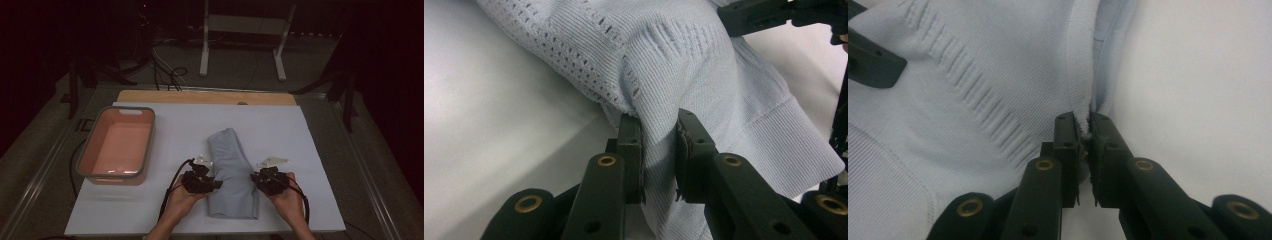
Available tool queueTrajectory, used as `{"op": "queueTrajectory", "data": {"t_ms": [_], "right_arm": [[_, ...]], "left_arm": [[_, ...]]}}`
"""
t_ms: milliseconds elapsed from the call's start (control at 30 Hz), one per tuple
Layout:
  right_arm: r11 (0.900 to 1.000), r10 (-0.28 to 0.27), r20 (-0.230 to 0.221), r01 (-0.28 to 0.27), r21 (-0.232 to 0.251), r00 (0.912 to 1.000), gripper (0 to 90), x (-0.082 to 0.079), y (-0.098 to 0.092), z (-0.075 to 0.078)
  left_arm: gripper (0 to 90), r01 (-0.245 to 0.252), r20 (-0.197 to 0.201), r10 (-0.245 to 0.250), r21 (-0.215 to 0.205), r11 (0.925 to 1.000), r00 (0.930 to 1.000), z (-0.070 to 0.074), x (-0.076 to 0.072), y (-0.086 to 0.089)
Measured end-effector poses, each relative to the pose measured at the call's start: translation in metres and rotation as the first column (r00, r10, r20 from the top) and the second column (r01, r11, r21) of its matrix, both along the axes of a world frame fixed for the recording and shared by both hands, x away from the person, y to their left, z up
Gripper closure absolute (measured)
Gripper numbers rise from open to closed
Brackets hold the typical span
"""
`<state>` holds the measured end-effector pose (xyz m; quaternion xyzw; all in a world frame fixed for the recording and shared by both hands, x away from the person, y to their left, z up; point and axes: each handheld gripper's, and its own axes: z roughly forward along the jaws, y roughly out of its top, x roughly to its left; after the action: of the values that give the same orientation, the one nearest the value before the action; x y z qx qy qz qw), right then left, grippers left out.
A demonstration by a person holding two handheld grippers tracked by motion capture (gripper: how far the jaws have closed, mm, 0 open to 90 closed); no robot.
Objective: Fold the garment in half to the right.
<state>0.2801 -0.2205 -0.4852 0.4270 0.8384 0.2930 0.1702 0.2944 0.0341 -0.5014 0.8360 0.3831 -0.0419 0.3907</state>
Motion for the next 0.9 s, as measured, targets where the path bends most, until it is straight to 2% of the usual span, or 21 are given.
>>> {"op": "queueTrajectory", "data": {"t_ms": [267, 367, 433, 733, 900], "right_arm": [[1.0, -0.002, 0.012, 0.002, -0.006, 0.9999, 82.1, -0.002, 0.004, 0.0], [1.0, -0.006, 0.022, 0.006, -0.003, 0.9997, 77.4, -0.004, 0.005, 0.003], [1.0, -0.009, 0.028, 0.009, 0.004, 0.9996, 72.0, -0.005, 0.004, 0.005], [0.997, -0.021, 0.05, 0.017, 0.077, 0.9985, 34.0, -0.02, 0.009, 0.014], [0.995, -0.025, 0.042, 0.021, 0.096, 0.9988, 23.5, -0.027, 0.011, 0.012]], "left_arm": [[76.8, -0.021, -0.007, 0.021, -0.001, 0.9998, 0.9998, -0.002, -0.004, 0.001], [76.7, -0.02, -0.002, 0.02, 0.008, 0.9998, 0.9998, -0.001, -0.005, 0.001], [76.7, -0.019, -0.003, 0.019, 0.01, 0.9998, 0.9998, -0.001, -0.006, 0.001], [76.6, -0.014, -0.009, 0.014, 0.003, 0.9999, 0.9999, -0.001, -0.004, 0.001], [76.5, -0.013, -0.013, 0.013, 0.001, 0.9999, 0.9998, -0.002, -0.004, 0.002]]}}
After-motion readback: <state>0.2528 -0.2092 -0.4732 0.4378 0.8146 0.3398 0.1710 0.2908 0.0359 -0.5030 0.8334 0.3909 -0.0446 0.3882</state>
